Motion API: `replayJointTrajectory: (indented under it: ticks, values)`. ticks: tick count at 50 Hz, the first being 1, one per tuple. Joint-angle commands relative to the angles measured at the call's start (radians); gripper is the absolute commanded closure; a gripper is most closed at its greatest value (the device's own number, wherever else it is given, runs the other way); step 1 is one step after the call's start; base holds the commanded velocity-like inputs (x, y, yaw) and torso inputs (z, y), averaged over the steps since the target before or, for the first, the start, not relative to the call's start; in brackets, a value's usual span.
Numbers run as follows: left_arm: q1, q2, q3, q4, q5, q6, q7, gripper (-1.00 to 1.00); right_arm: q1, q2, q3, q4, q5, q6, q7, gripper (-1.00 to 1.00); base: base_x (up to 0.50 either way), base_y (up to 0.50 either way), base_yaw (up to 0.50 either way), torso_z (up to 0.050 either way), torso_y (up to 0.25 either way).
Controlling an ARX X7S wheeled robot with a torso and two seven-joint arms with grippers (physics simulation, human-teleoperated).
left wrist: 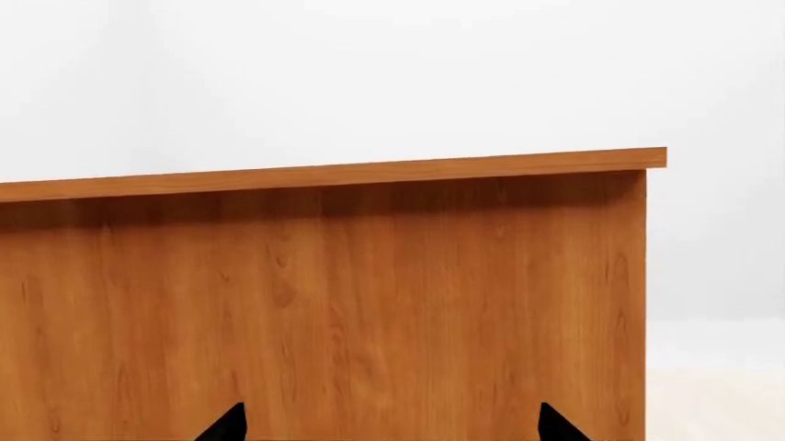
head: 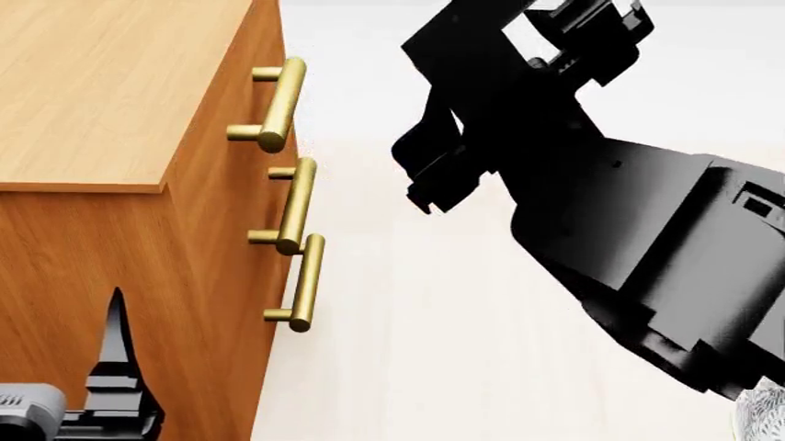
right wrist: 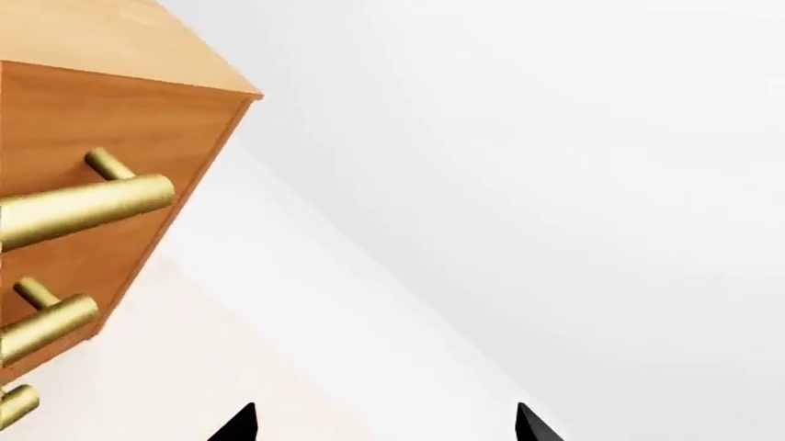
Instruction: Close the top drawer of the cabinet and put the bowl on top of it.
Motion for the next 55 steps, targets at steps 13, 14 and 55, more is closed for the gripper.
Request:
replayJointTrajectory:
  ticks: [13,14,55]
  values:
    - [-0.017,-0.004,0.006,-0.065,-0.011,0.039,0.01,-1.0,0.128,0.532,-0.075,-0.609,0.122,0.257,0.141,-1.0,0.0,0.0,0.0,0.0,0.0]
    - [-0.018,-0.004,0.007,-0.064,-0.012,0.037,0.01,-1.0,0.126,0.548,-0.075,-0.621,0.124,0.256,0.143,-1.0,0.0,0.0,0.0,0.0,0.0]
    - [-0.038,-0.003,0.047,-0.11,-0.009,0.068,0.011,-1.0,-0.318,0.942,-0.433,-0.758,-0.111,-0.202,0.241,-1.0,0.0,0.0,0.0,0.0,0.0]
